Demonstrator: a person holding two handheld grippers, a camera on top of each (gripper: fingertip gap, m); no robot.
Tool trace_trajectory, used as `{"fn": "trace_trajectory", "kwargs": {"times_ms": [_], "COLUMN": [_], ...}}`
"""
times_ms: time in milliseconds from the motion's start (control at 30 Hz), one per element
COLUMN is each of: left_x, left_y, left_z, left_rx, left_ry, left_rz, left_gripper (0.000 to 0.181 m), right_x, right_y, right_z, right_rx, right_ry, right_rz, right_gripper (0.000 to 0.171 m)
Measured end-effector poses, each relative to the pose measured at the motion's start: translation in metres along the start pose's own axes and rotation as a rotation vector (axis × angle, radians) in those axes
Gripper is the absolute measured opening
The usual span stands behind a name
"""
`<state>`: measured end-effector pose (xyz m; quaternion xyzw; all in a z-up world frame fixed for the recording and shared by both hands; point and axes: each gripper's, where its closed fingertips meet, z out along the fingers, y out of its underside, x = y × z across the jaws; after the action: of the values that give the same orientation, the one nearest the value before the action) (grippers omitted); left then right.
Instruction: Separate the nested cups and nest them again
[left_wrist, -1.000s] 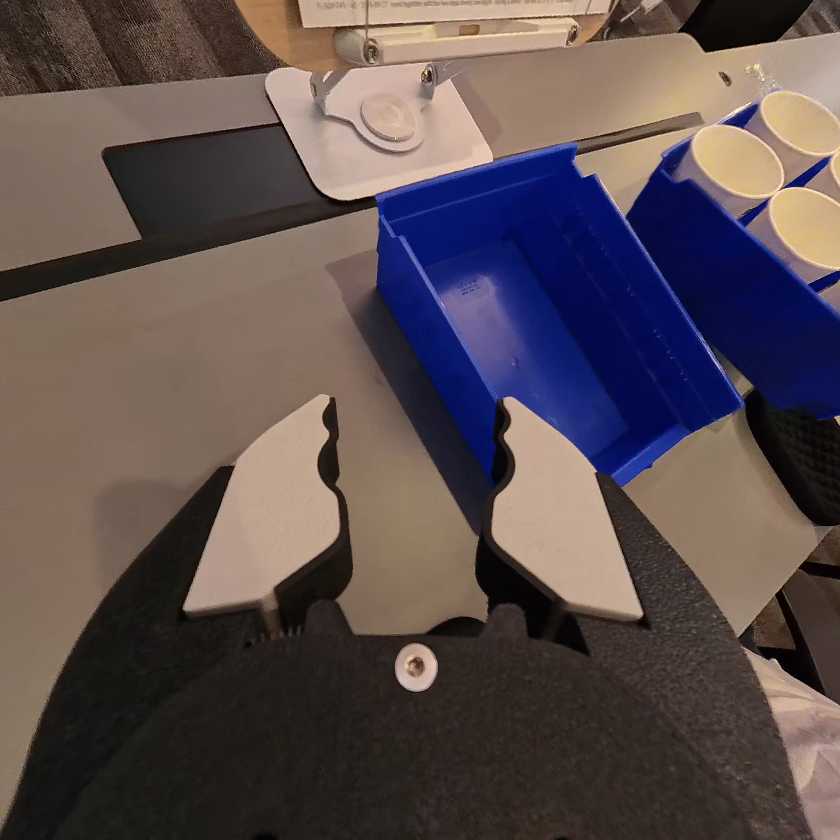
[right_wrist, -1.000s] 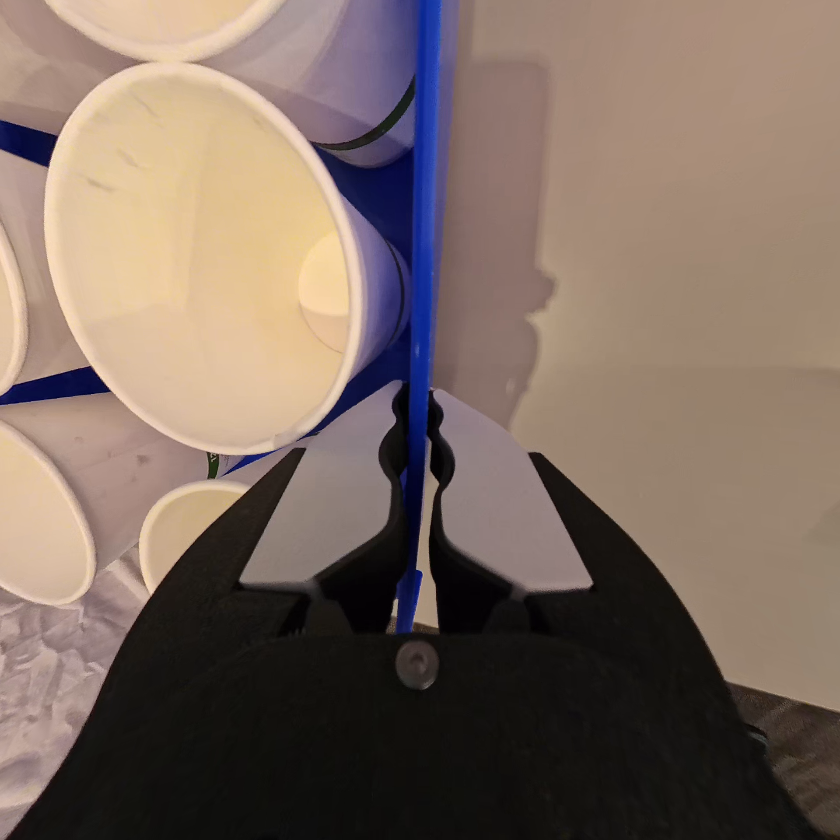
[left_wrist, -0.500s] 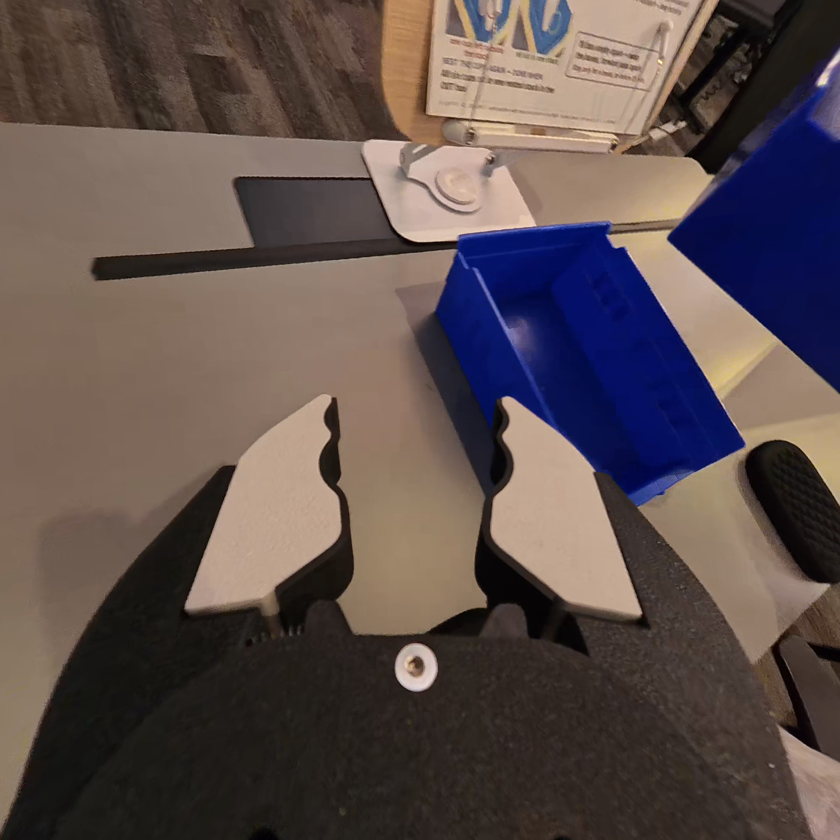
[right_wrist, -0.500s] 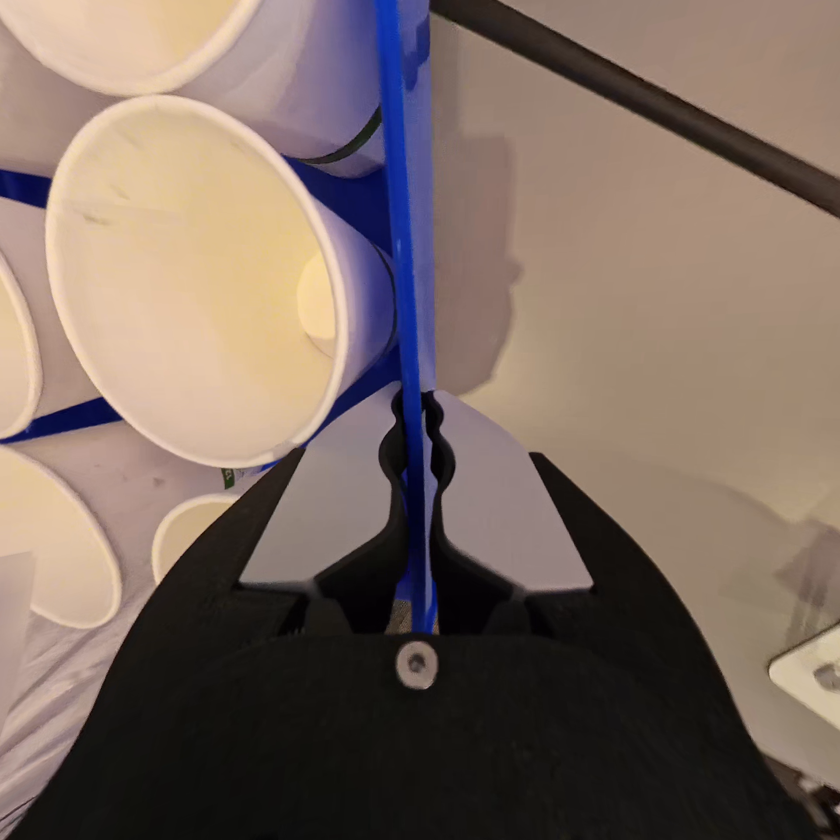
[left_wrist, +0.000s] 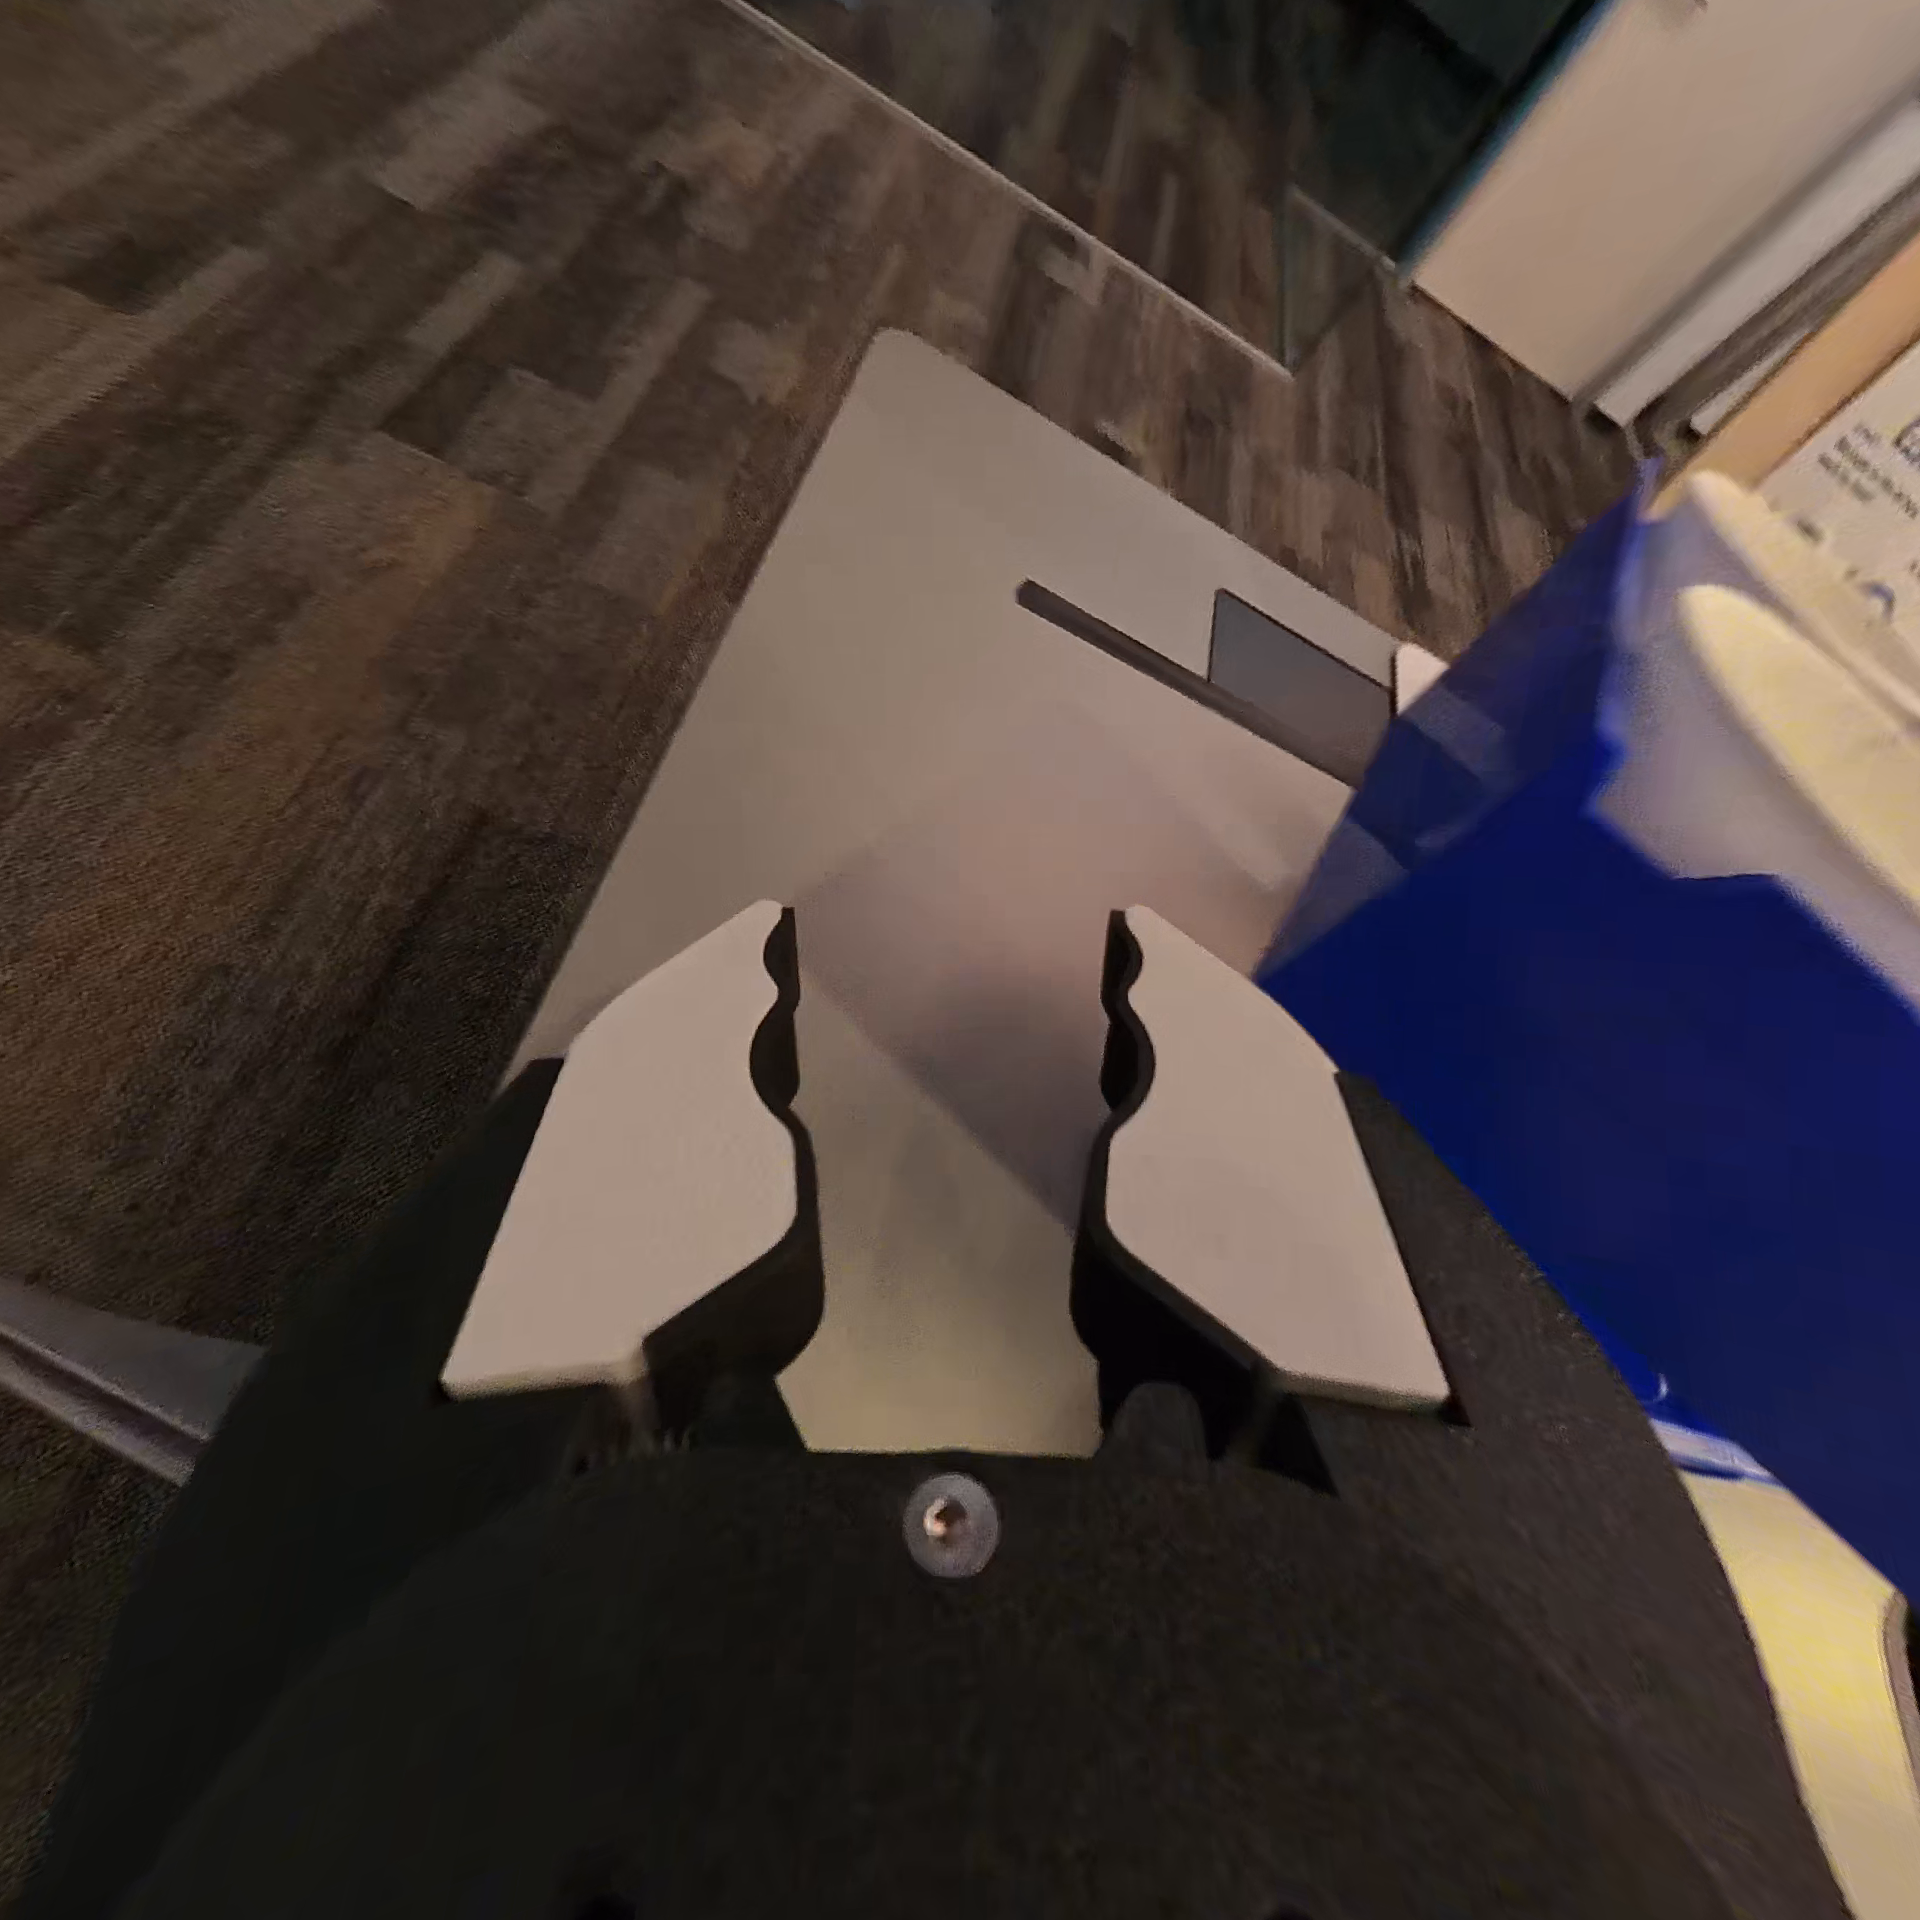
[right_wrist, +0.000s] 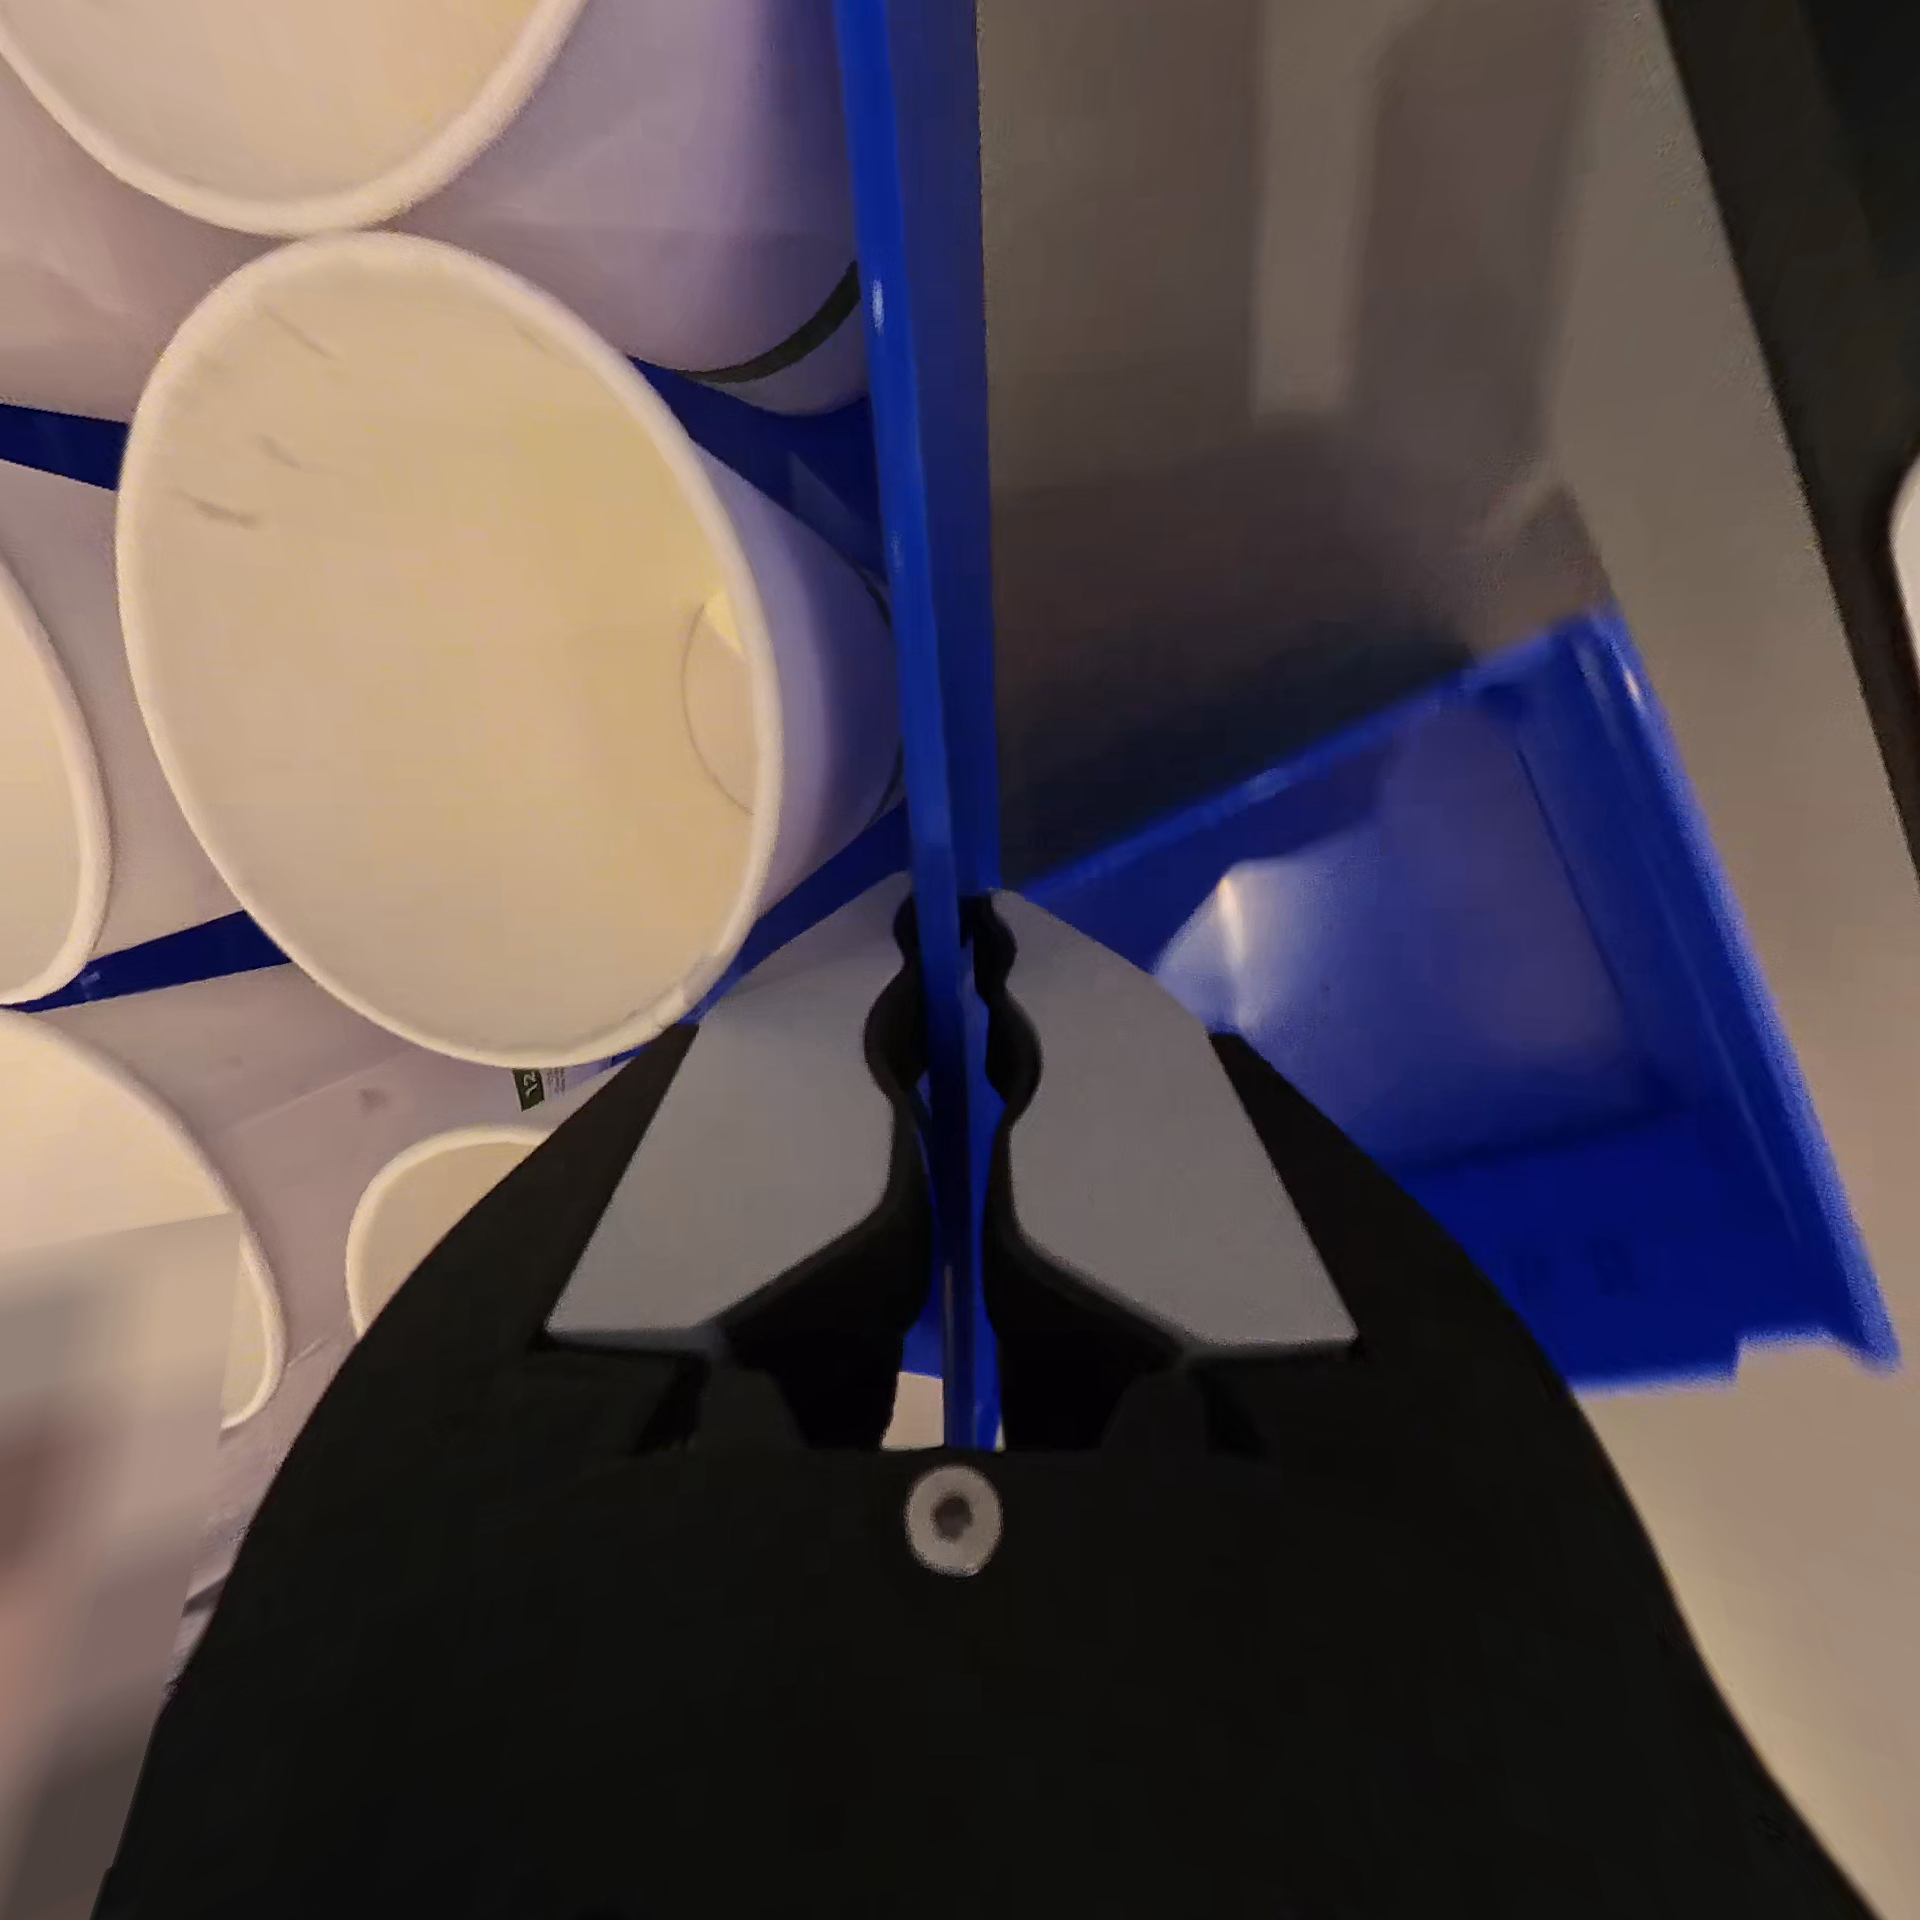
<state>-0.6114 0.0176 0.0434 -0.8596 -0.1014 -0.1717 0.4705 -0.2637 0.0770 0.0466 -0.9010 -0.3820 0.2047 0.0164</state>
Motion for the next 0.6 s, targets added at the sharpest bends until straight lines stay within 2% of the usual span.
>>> {"fn": "trace_trajectory", "kwargs": {"times_ms": [133, 267, 433, 600], "left_x": [-0.013, -0.01, 0.004, 0.017], "left_y": [0.0, -0.003, 0.0, -0.002], "left_z": [-0.018, -0.021, -0.009, -0.004], "left_rx": [0.028, 0.046, 0.004, -0.001], "left_ry": [-0.029, -0.015, 0.026, 0.063], "left_rz": [-0.009, -0.002, 0.041, 0.069], "left_gripper": [0.055, 0.055, 0.055, 0.055], "right_x": [-0.018, -0.02, -0.004, 0.017], "right_y": [-0.046, -0.072, -0.087, -0.091], "right_z": [0.048, 0.094, 0.143, 0.167], "right_rx": [-0.025, -0.035, -0.05, -0.02], "right_ry": [-0.026, -0.014, 0.039, 0.077], "right_rz": [-0.065, -0.105, -0.094, -0.063], "right_gripper": [0.006, 0.006, 0.006, 0.006]}}
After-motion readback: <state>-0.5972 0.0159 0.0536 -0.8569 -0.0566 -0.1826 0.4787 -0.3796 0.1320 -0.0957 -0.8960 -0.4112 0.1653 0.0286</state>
